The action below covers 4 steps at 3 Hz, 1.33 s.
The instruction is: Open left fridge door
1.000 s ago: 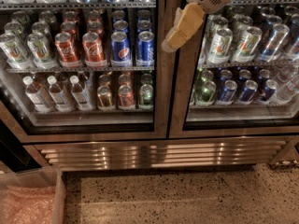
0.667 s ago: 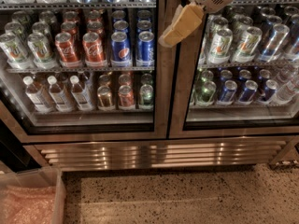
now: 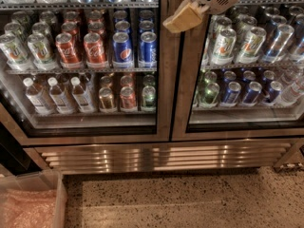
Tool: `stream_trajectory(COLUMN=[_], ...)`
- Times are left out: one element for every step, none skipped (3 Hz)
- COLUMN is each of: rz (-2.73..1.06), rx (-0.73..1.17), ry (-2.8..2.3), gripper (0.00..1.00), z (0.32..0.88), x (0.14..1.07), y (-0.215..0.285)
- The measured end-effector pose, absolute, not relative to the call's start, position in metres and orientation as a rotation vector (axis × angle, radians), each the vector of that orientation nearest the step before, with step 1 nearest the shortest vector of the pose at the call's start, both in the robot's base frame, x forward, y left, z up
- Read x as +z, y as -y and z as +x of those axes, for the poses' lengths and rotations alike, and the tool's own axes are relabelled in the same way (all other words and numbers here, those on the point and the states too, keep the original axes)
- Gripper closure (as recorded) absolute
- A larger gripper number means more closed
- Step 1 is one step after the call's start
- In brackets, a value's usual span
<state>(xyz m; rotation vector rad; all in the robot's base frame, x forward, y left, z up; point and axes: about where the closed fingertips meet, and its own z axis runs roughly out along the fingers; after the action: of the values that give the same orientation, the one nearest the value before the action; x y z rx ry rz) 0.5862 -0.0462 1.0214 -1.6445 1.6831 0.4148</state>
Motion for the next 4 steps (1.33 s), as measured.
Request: stream_trajectory(rz=[-1.645, -1.645, -1.645, -1.645], rx=[0.415, 0.415, 0.415, 0.415], ry=[-1.683, -1.683, -1.683, -1.683], gripper=[0.94, 1.0, 1.0, 1.0], z=[0.5862, 0.5862, 0.5862, 0.5913], x=[1.0213, 1.0213, 1.0213, 1.0215], y=[0.0462, 0.0461, 0.0461, 0.0529])
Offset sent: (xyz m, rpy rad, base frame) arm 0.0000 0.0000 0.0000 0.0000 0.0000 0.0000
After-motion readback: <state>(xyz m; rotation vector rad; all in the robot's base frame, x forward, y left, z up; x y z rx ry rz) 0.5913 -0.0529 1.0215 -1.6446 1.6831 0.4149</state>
